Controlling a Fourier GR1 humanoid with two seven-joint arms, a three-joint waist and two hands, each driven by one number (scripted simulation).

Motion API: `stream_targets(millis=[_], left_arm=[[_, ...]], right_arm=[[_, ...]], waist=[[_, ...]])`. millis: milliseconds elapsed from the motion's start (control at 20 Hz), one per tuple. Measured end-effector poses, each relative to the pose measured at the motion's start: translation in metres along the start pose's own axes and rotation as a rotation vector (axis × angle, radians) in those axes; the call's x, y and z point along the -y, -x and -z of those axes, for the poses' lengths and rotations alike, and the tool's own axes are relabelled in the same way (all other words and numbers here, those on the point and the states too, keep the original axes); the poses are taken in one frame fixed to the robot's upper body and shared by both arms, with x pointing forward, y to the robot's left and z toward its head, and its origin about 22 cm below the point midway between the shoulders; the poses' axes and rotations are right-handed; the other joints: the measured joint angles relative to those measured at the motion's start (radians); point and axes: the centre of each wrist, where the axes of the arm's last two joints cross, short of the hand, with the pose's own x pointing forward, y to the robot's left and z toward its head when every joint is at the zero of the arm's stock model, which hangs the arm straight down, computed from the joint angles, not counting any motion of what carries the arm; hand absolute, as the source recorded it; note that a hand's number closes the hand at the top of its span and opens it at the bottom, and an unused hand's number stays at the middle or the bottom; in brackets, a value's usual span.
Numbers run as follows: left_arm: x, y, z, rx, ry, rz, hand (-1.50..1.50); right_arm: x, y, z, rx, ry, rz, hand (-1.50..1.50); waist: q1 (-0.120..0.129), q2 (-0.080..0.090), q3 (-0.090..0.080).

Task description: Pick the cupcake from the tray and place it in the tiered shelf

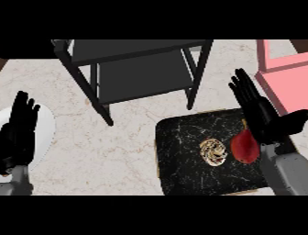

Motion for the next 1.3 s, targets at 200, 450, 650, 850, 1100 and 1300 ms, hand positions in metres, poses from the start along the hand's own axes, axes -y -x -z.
stream_targets(millis=[200,450,650,850,1100,1300], left_arm=[[-0.012,0.013,-0.004,-0.084,0.013,0.034,0.00],[-0.024,0.041,-0.019,-0.264,0.042,0.073,0.00],[-0.021,0.041,-0.019,-0.307,0.120,0.074,0.00],[-0.020,0.039,-0.015,-0.318,0.178,0.079,0.00],[-0.015,0.037,-0.011,-0.323,0.228,0.083,0.00],[-0.005,0.035,-0.008,-0.326,0.258,0.083,0.00]], right_arm=[[0.029,-0.014,-0.020,0.047,0.198,-0.129,1.50],[0.097,0.006,-0.073,-0.141,0.581,-0.394,1.50],[0.096,0.016,-0.123,-0.229,0.787,-0.406,-1.50],[0.062,0.002,-0.166,-0.224,0.790,-0.425,-1.50],[0.028,-0.036,-0.203,-0.256,0.678,-0.437,-1.50],[0.004,-0.076,-0.216,-0.301,0.597,-0.450,-1.50]], waist=[[-0.050,0.025,-0.010],[-0.142,0.042,-0.022],[-0.125,0.041,-0.016],[-0.091,0.043,-0.014],[-0.058,0.048,-0.013],[-0.037,0.053,-0.013]])
